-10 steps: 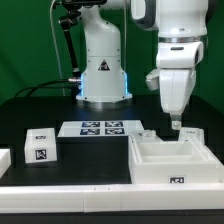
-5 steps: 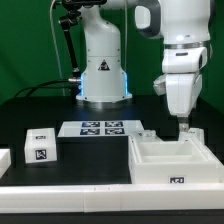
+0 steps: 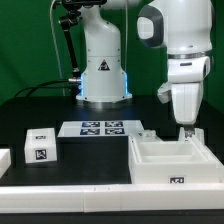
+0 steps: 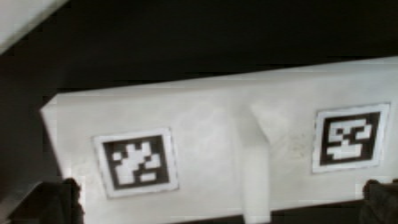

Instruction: Assemble cabinet

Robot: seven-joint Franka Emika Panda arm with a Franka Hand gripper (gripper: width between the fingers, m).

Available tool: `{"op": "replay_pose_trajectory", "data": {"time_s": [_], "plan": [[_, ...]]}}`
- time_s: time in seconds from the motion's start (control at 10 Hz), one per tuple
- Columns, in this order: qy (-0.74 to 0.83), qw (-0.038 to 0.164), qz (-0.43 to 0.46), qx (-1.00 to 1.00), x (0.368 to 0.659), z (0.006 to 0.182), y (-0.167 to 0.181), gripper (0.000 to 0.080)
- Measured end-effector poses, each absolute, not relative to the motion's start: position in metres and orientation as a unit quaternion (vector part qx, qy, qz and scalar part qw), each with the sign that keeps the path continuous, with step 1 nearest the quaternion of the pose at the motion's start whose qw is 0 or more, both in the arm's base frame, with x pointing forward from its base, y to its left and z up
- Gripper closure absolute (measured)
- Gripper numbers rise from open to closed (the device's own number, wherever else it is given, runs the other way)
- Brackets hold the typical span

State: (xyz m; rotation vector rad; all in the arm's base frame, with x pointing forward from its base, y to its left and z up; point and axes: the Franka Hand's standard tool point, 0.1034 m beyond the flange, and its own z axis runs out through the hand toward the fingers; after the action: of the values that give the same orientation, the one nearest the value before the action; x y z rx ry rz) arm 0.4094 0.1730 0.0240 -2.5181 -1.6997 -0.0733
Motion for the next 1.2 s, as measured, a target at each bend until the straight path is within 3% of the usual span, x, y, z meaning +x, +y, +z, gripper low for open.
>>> {"op": "replay_pose_trajectory", "data": {"time_s": [0.5, 0.8, 0.9, 1.0, 1.1, 1.2], "plan": [[-0.554, 0.056, -0.017, -0.830, 0.4071, 0.0171, 0.1720, 0.0015], [-0.551, 0.057, -0.016, -0.832, 0.4073, 0.0157, 0.1684, 0.0530], [-0.552, 0.057, -0.016, -0.832, 0.4073, 0.0157, 0.1685, 0.0530], [-0.551, 0.057, -0.016, -0.832, 0.4072, 0.0157, 0.1685, 0.0668], [-0.551, 0.057, -0.016, -0.832, 0.4075, 0.0158, 0.1685, 0.0732], [-0.551, 0.057, -0.016, -0.832, 0.4075, 0.0158, 0.1685, 0.0732]]}}
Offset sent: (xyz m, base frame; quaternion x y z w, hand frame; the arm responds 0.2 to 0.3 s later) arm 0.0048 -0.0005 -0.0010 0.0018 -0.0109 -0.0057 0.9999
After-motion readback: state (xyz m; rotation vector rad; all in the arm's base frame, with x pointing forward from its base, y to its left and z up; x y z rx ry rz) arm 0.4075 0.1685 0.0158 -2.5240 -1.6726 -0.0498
